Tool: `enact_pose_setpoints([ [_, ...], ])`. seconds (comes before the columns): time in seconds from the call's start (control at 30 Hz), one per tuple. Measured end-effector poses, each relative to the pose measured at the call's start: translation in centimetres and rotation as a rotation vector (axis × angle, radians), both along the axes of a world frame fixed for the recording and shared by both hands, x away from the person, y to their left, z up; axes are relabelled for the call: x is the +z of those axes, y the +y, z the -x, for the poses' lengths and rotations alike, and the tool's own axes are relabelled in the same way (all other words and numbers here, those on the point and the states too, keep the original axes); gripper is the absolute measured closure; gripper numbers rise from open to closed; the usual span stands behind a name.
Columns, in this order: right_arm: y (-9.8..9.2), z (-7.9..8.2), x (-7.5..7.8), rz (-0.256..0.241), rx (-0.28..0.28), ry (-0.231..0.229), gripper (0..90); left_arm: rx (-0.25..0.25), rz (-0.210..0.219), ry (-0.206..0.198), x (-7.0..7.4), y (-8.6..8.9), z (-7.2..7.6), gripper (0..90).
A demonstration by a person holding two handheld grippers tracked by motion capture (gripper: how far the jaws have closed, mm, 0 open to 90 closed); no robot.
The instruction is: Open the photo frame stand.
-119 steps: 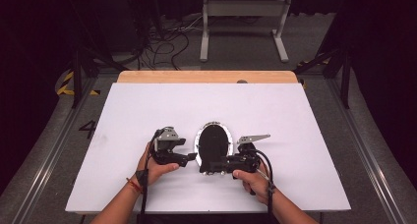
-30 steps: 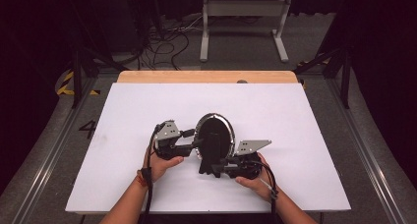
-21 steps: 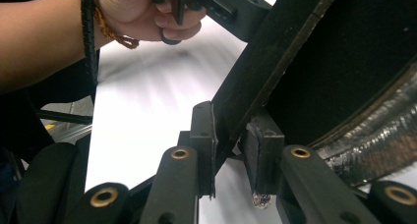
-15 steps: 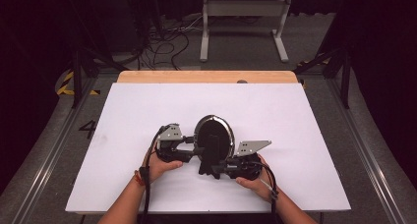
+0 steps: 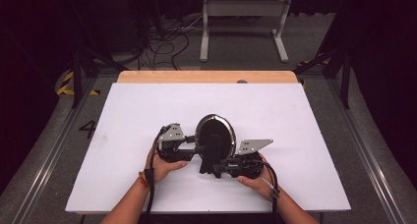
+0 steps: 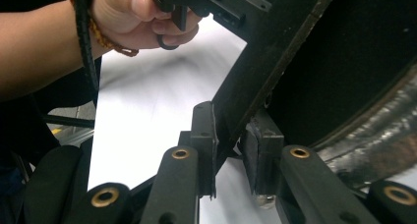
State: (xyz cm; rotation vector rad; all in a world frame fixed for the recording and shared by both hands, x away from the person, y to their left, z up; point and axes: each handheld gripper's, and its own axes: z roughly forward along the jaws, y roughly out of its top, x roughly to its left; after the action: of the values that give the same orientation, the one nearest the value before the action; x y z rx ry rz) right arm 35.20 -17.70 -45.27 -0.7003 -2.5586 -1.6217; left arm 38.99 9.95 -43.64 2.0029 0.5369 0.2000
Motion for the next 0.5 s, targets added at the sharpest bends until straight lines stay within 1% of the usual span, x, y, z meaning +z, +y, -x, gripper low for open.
enact_pose_setpoints([
  [0.03,-0.1,0.0,0.0,0.005,-0.007,-0.002,76.9,0.008,0.005,-0.013,0.1,0.0,0.1,58.1],
  [0.07,-0.2,-0.1,0.0,0.0,-0.01,0.002,76.9,0.018,0.01,-0.021,0.2,-0.1,0.2,60.1],
  [0.13,-0.4,-0.3,0.0,-0.001,-0.016,0.009,77.1,0.031,0.013,-0.05,0.4,-0.1,0.4,63.6],
  [0.17,-0.5,-0.4,0.0,0.012,-0.026,0.017,77.3,0.036,0.011,-0.056,0.5,-0.2,0.5,64.9],
  [0.3,-0.6,-0.6,0.0,0.027,-0.05,0.023,77.2,0.059,-0.016,-0.112,0.8,-0.5,0.9,66.8],
  [0.33,-0.6,-0.7,0.1,0.029,-0.046,0.021,77.2,0.065,-0.024,-0.129,0.9,-0.5,1.0,67.4],
  [0.43,-0.6,-0.7,0.3,0.047,-0.057,0.017,77.1,0.082,-0.034,-0.161,0.9,-0.5,1.2,68.5],
  [0.5,-0.6,-0.7,0.3,0.055,-0.066,0.016,77.3,0.082,-0.031,-0.169,0.8,-0.5,1.3,68.9],
])
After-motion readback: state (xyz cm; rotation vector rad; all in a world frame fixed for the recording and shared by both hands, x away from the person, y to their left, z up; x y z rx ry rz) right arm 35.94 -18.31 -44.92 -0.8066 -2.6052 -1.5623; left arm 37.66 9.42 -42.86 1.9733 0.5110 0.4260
